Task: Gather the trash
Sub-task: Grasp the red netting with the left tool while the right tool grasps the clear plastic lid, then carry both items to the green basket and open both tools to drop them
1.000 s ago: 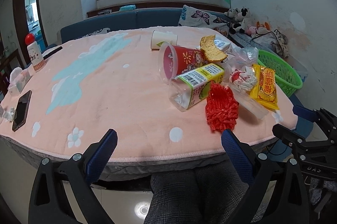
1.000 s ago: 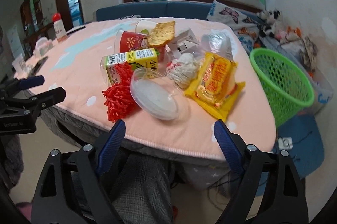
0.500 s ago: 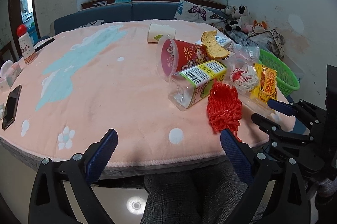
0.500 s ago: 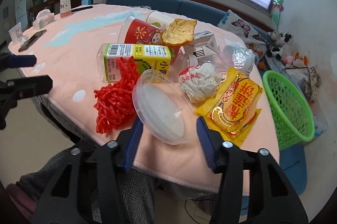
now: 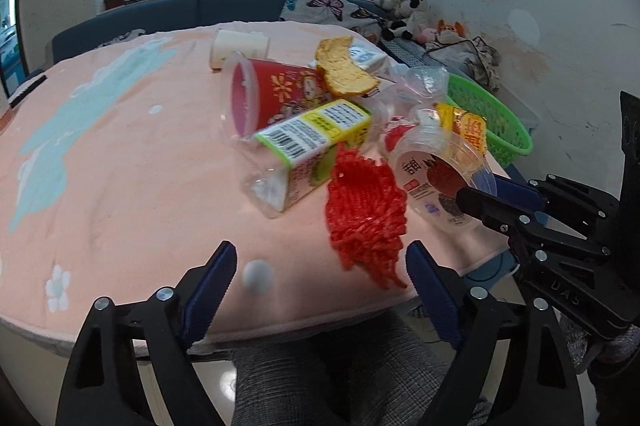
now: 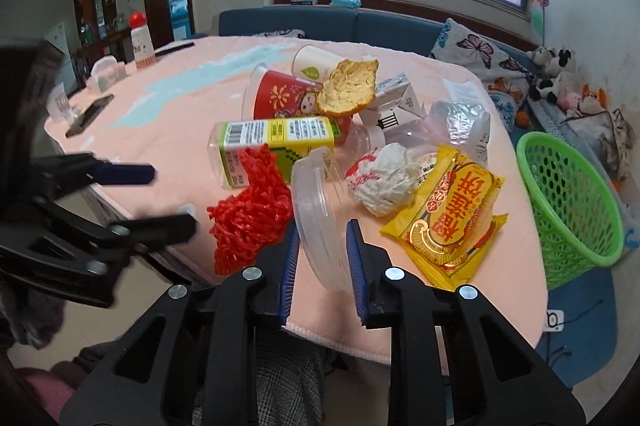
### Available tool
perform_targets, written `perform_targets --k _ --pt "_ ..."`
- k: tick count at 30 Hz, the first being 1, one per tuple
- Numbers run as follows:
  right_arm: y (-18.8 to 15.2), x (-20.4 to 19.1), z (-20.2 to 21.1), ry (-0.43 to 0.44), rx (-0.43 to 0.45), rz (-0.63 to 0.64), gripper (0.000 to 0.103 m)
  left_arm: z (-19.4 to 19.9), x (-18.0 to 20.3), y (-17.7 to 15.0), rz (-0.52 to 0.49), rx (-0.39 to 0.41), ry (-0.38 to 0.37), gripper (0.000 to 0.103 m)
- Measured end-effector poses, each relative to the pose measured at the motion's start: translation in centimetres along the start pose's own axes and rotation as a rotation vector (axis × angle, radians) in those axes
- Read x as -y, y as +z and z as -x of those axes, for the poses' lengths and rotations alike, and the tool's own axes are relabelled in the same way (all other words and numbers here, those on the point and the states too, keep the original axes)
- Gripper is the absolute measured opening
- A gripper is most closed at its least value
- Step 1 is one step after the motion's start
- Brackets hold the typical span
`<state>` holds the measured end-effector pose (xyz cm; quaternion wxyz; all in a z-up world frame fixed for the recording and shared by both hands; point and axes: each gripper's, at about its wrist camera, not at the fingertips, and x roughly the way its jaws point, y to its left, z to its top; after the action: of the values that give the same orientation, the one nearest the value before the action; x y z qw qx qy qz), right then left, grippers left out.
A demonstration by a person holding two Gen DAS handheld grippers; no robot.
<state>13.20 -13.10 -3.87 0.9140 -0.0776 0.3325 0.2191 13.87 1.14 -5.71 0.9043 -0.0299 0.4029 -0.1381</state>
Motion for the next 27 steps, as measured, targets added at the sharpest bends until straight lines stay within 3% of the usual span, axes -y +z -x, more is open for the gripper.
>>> perform_targets --k 13,16,21,27 --pt "0.4 1.8 1.7 0.074 0.003 -0.081 0.020 -4.5 2.2 1.7 -0.022 -0.074 -0.103 0.070" --pt "0.5 2.1 1.9 0.082 -0.001 -0.088 0.019 -5.3 2.3 1.8 -0.019 -0.094 -0.120 0.064" --pt "0.5 2.2 1.9 0.092 -0.007 -0.096 0.019 -6.3 2.3 1.9 0.008 -0.113 -0.140 0.045" --pt "1.1 2.2 2.4 0.115 0.003 -0.098 0.018 -5.4 2.6 2.1 -0.022 -0.084 -0.127 0.036"
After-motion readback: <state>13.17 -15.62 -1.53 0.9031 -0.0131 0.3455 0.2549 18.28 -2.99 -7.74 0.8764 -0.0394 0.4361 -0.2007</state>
